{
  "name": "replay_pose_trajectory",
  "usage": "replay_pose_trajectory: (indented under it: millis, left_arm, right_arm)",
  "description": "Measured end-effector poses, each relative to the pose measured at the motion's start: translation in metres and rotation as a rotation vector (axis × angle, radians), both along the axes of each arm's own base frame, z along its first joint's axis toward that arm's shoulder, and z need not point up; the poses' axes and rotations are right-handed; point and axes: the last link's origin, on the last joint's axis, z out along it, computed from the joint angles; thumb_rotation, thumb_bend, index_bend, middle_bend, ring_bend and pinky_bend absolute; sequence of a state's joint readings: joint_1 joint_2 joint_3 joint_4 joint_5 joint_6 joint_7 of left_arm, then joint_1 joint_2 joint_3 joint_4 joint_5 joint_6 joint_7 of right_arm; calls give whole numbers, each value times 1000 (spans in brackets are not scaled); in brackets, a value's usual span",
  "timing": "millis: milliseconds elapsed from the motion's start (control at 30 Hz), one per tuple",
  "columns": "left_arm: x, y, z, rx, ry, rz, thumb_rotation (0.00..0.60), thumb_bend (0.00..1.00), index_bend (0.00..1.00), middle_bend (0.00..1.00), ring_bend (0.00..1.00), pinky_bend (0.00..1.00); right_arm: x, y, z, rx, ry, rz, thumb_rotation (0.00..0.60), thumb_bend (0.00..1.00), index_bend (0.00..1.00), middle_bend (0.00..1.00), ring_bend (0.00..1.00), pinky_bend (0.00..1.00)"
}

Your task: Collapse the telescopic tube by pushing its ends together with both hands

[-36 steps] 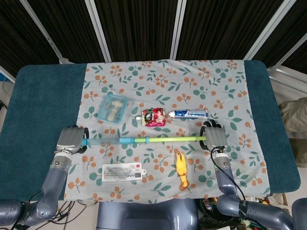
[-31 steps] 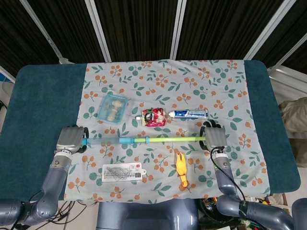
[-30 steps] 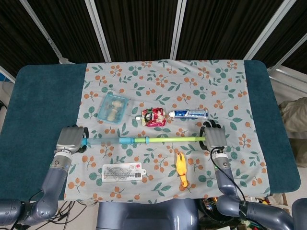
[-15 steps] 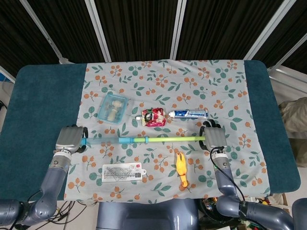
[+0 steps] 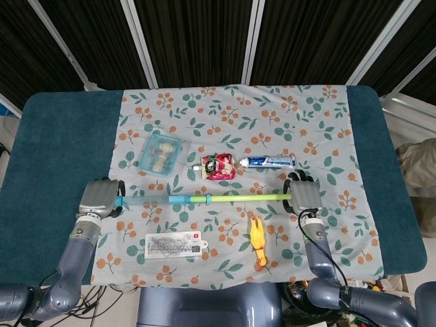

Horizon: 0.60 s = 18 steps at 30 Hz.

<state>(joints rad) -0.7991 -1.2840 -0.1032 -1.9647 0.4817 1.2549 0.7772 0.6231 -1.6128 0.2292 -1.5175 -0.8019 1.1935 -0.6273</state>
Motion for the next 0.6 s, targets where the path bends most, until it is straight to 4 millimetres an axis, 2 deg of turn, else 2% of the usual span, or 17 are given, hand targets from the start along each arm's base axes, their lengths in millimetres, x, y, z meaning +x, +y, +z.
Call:
replay_pose_trajectory:
  millis: [600]
  left_arm:
    - [14,-2,-9,-13,-21,-19,600,347,539,435,260,371]
  right_arm:
    - [19,5,-6,14,-30,43,600,441,776,221,105,198]
